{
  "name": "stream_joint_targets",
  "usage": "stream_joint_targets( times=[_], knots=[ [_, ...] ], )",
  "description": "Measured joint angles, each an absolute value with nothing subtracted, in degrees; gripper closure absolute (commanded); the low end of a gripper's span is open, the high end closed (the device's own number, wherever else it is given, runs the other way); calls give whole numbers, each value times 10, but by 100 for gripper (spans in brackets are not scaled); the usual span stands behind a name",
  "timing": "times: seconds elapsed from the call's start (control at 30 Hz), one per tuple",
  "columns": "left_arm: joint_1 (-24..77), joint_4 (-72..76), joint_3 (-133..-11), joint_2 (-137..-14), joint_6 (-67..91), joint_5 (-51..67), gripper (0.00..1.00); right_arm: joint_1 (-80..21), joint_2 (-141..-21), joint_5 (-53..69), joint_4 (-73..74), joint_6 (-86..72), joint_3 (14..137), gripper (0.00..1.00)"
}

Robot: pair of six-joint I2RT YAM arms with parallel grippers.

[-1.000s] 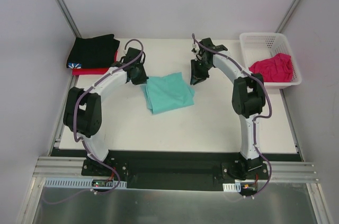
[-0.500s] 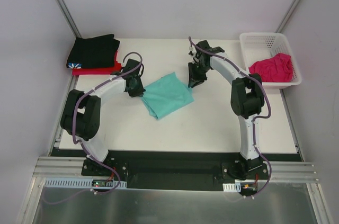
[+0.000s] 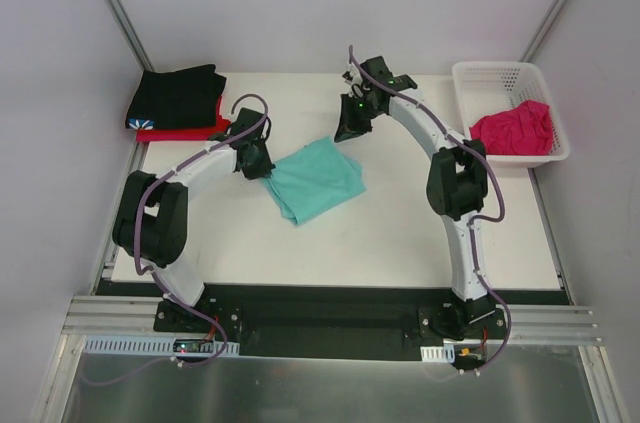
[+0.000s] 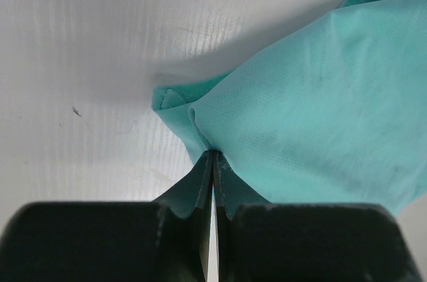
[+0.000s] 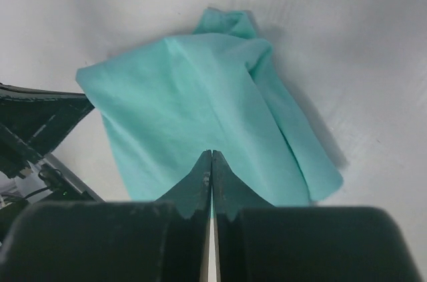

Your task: Fold and stack the t-shirts

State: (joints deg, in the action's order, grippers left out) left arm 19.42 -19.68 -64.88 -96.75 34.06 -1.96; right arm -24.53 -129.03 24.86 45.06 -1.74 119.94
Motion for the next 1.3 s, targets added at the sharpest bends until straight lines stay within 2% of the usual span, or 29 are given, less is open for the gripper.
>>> stream_joint_targets(
  times=[0.37,0.73,1.23,1.3],
  knots=[
    [194,-197,-649,-967,340,-20,100,-282,-1395,350,388,-73,1223,99],
    [194,-195,-611,-940,338,-23,100,-249,-1433,356,363,-48,1264,99],
    [194,-196,-587,-933,339,-33,100,-224,-1468,373,348,-39,1258,99],
    [194,-196,-587,-933,339,-33,100,-224,-1468,373,348,-39,1258,93]
  ],
)
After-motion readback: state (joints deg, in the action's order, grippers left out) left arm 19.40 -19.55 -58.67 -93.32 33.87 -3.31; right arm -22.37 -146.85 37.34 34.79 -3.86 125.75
